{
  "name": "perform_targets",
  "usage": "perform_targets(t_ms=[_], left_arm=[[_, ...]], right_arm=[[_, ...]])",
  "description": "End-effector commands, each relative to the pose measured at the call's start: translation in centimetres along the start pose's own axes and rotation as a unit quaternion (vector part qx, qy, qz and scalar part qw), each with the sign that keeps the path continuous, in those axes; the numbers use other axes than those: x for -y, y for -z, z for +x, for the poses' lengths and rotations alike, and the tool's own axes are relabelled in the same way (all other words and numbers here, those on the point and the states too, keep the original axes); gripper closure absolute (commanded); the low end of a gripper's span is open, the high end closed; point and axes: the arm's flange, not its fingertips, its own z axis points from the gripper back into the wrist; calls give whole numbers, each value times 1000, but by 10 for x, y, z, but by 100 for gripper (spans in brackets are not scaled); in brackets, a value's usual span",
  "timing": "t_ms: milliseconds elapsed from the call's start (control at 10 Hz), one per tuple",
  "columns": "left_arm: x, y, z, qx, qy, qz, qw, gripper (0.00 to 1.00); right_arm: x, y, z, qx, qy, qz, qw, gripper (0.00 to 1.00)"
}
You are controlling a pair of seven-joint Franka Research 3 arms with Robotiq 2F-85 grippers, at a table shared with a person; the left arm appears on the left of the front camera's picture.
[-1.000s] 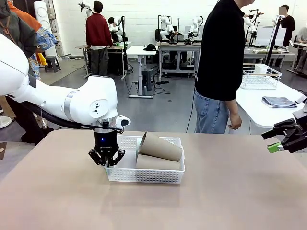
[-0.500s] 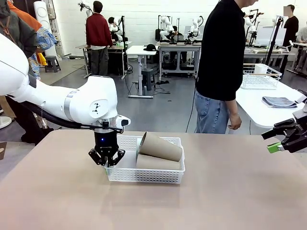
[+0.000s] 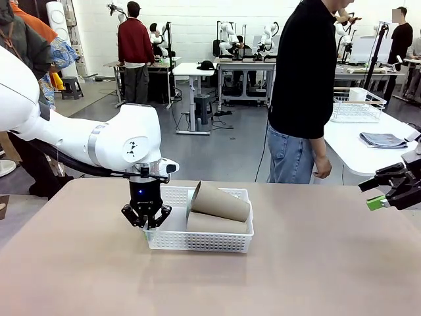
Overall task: Clean and organize the cups into the basket.
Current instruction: Move the Organizing basket back to the left side of the table.
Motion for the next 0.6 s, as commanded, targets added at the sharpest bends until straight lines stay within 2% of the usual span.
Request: perform_targets(t_ms=[0, 400, 500], left_arm=[[-1, 2, -2, -2, 1, 2, 1000, 100], [-1, 2, -2, -2, 1, 2, 1000, 100], [0, 0, 0, 0, 0, 0, 1000, 95]], right_arm=[[-3, 1, 0, 3, 0, 2, 1000, 0], [0, 0, 0, 0, 0, 0, 1000, 0], [-1, -1, -2, -1, 59, 22, 998, 0]])
